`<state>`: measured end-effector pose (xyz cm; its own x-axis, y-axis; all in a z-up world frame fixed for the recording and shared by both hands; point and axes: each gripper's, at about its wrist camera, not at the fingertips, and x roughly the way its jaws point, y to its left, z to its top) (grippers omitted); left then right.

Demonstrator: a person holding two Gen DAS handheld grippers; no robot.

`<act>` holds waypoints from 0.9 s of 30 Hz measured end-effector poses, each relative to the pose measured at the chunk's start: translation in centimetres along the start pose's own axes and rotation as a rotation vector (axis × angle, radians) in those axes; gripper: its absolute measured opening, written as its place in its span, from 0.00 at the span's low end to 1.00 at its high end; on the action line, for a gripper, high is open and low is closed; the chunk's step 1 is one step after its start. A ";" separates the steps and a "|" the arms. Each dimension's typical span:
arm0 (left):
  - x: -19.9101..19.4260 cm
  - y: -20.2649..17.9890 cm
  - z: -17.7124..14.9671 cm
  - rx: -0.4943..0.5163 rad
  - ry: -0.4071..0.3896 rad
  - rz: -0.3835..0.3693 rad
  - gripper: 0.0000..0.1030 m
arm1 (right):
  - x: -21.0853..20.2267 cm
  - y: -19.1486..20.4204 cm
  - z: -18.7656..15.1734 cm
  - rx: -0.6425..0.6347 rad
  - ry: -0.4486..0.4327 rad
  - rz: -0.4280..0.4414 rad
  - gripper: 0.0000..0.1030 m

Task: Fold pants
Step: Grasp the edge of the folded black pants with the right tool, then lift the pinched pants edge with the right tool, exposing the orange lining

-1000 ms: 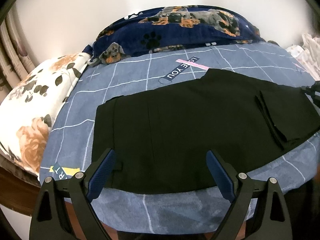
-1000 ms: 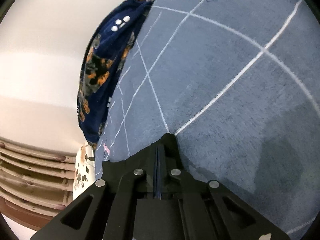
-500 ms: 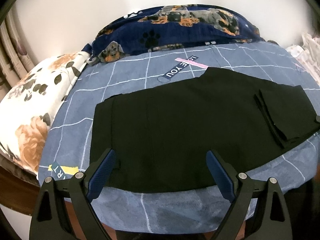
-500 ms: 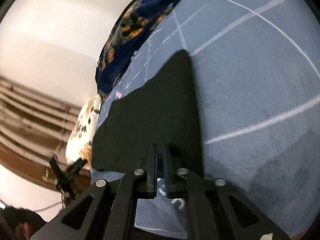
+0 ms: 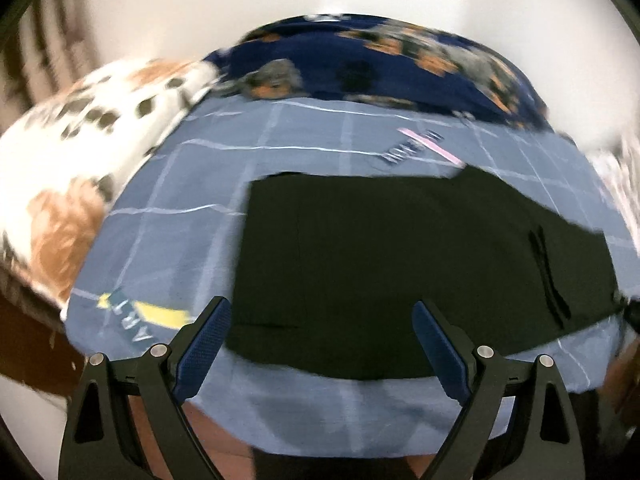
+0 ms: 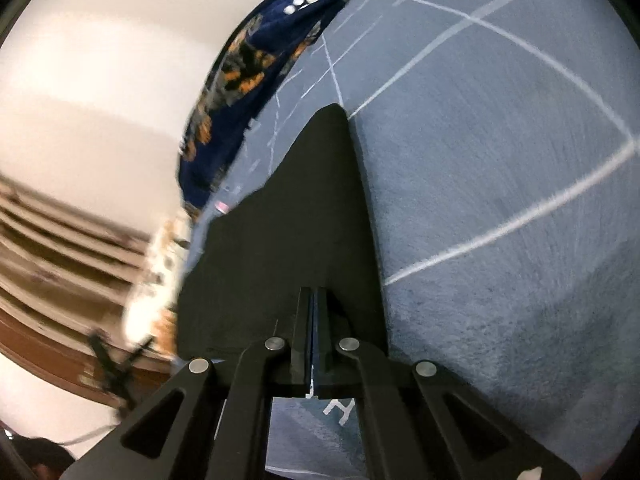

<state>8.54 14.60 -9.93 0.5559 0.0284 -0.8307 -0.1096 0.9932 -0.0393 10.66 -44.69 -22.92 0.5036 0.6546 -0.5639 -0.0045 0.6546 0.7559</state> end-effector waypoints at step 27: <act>5.2 7.0 1.3 0.025 0.107 -0.389 0.84 | 1.1 4.1 1.2 -0.080 0.089 -0.297 0.00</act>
<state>11.68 21.83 -13.80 0.4632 -0.3612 -0.8094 0.1135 0.9299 -0.3500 12.21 -41.74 -20.09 0.4158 0.4587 -0.7853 0.0613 0.8474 0.5274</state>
